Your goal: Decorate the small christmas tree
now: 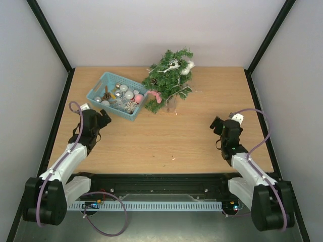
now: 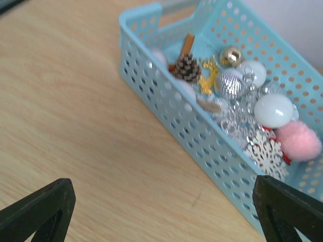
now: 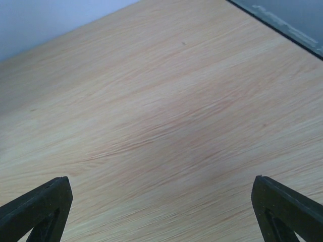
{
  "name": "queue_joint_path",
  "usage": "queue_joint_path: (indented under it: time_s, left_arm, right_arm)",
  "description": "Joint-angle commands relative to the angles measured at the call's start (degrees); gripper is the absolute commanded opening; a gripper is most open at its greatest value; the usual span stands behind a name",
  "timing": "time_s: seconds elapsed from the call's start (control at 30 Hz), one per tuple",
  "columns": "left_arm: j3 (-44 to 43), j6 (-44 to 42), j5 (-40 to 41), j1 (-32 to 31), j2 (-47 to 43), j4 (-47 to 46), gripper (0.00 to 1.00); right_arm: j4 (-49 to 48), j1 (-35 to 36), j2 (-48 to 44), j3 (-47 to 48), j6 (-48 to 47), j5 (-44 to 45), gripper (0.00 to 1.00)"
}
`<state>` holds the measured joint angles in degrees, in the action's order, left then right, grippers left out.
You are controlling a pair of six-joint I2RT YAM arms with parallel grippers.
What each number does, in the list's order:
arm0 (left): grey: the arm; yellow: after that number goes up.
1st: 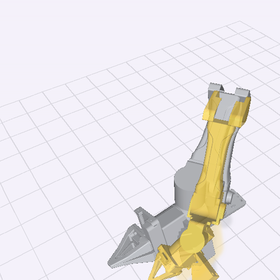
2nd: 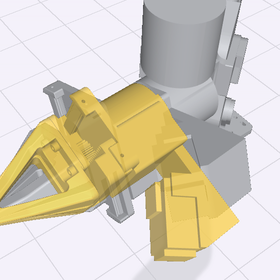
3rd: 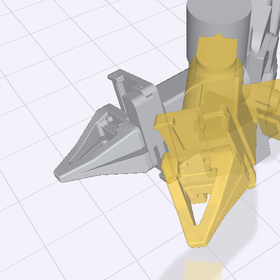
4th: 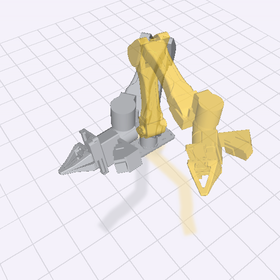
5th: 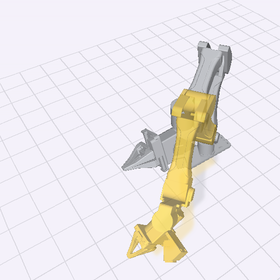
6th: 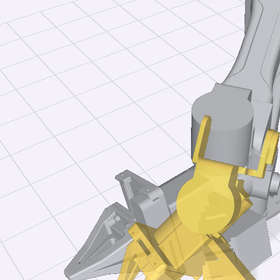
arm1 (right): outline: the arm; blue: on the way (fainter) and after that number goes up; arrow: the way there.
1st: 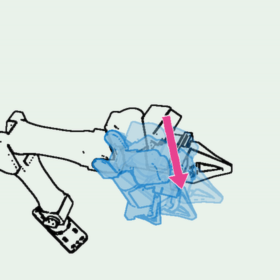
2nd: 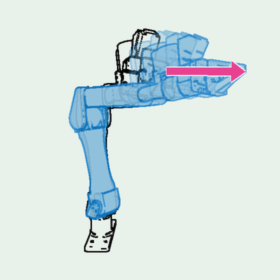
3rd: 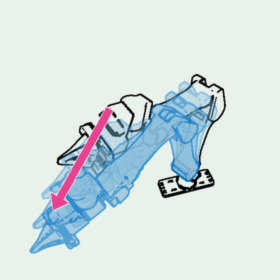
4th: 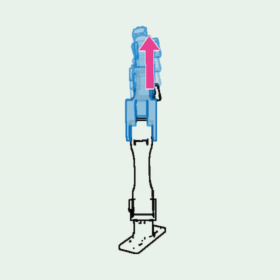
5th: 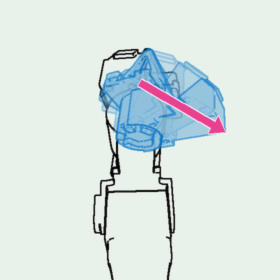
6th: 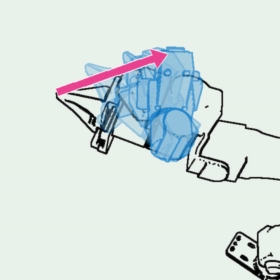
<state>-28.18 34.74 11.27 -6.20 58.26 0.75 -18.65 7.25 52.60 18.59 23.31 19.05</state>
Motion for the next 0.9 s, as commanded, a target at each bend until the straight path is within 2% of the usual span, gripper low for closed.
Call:
queue_joint_path:
  time_s: [0.0, 0.13, 0.2, 0.3, 0.43, 0.5, 0.53, 0.63, 0.67, 0.73, 0.77, 0.83, 0.87]
  left_arm:
    - [3.5, -10.9, 7.8, -0.1, 0.2, -16.4, 0.99]
    - [7.6, -16.7, 10.7, 0.7, 4.3, -27.5, 0.99]
    - [7.5, -18.0, 10.9, 1.8, 5.5, -29.7, 0.99]
    - [10.8, -23.2, 10.0, 2.1, 7.1, -38.8, 1.00]
    - [14.9, -24.7, 11.0, 2.4, 13.0, -50.6, 1.00]
    - [12.7, -25.9, 9.8, 2.3, 16.0, -49.8, 0.99]
    - [12.7, -26.4, 9.7, 2.3, 17.2, -52.1, 0.99]
    - [12.8, -26.9, 10.6, 2.5, 19.2, -56.6, 0.99]
    - [12.5, -27.1, 11.0, 2.5, 20.4, -57.9, 1.00]
    - [12.3, -28.1, 10.4, 2.6, 22.6, -61.3, 0.99]
    - [13.0, -27.9, 11.3, 2.7, 23.9, -65.3, 1.00]
    - [14.6, -29.0, 9.3, 3.1, 26.7, -71.2, 0.99]
    - [14.4, -29.8, 7.4, 2.9, 27.3, -70.9, 1.00]
  right_arm:
    - [-21.4, -0.1, 6.6, -4.8, -3.7, 9.0, 0.99]
    - [-32.0, -0.3, 16.2, -5.9, -5.3, 9.4, 0.99]
    - [-38.0, -0.4, 20.6, -6.7, -6.3, 8.6, 0.99]
    - [-41.0, -0.5, 24.5, -4.9, -8.7, 7.8, 0.99]
    - [-41.3, -1.9, 26.5, -3.4, -9.1, 8.9, 0.99]
    - [-43.3, -3.4, 25.4, -5.1, -8.0, 8.1, 0.99]
    - [-45.5, -3.8, 25.1, -6.7, -7.8, 7.6, 0.99]
    - [-60.7, -4.4, 29.6, -11.8, -9.3, 4.9, 0.99]
    - [-61.6, -4.4, 31.0, -11.1, -10.0, 4.2, 0.99]
    - [-53.9, -4.4, 30.5, -8.0, -10.6, 1.4, 0.99]
    - [-56.1, -4.4, 32.0, -8.6, -11.0, 0.3, 0.99]
    - [-68.8, -4.4, 36.0, -12.4, -11.9, 0.1, 0.99]
    - [-69.1, -4.4, 35.6, -12.7, -12.0, -0.1, 0.99]
